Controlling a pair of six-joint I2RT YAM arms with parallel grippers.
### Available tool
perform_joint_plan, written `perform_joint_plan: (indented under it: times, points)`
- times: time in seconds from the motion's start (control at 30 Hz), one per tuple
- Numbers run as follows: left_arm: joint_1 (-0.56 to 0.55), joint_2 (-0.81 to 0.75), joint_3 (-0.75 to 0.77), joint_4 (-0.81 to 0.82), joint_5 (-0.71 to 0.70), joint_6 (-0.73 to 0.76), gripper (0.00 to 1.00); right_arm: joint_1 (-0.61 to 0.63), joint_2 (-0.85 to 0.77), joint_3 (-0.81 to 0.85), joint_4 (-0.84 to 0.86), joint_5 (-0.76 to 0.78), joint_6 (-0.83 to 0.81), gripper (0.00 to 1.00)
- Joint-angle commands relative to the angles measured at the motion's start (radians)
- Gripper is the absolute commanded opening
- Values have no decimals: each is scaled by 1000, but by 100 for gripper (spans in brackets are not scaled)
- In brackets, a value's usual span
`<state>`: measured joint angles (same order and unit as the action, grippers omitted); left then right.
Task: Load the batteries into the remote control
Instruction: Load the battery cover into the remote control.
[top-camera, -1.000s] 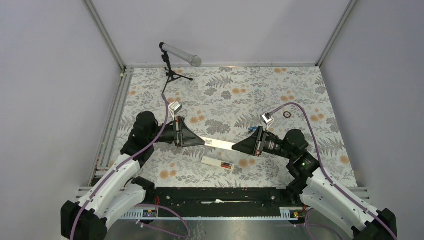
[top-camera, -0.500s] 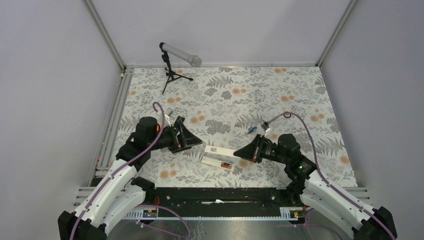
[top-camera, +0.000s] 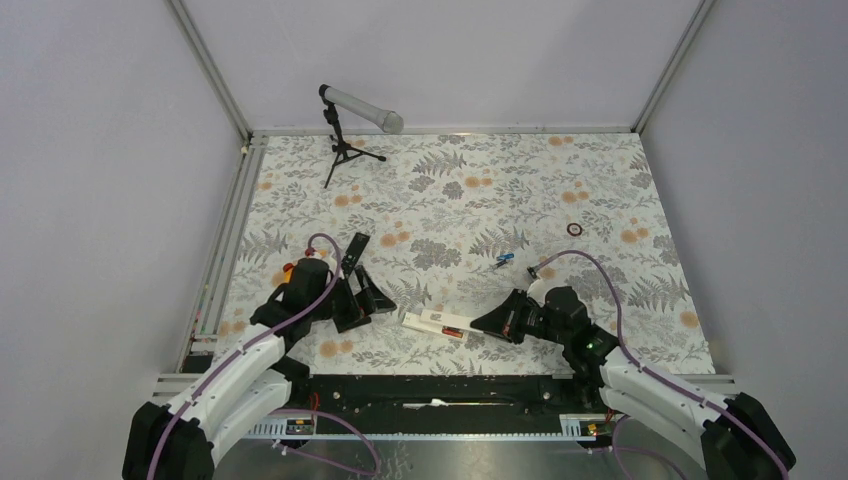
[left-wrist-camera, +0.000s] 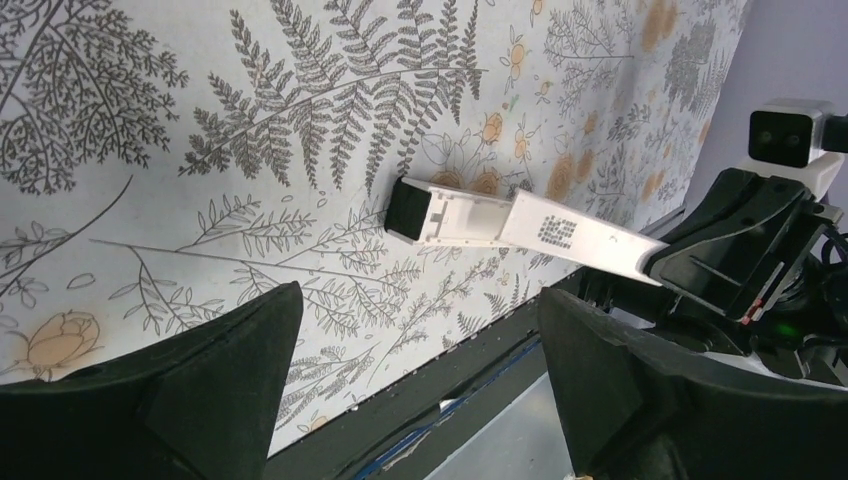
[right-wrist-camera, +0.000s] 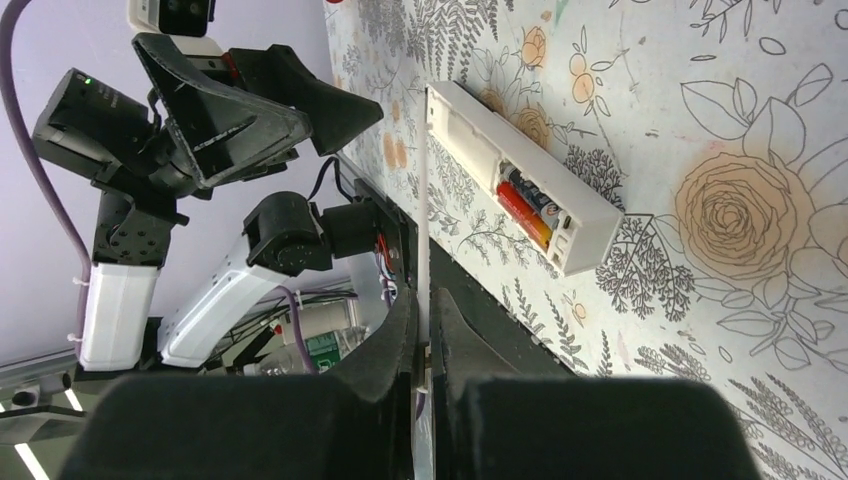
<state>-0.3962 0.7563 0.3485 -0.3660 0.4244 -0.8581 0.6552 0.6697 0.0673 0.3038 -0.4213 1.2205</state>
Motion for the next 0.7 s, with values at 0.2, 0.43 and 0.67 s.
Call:
perform_joint_plan:
  times: [0.2,0.43,0.67]
  points:
    - [5,123,-15,208,11,-42,90,60,243,21,281,68,37,0]
    - [5,213,-15,276,33,-45,72,60,391,47,362,26,44,0]
    - [-1,260,-24,321,46,-55,67,61,452,41,444,-19,94,0]
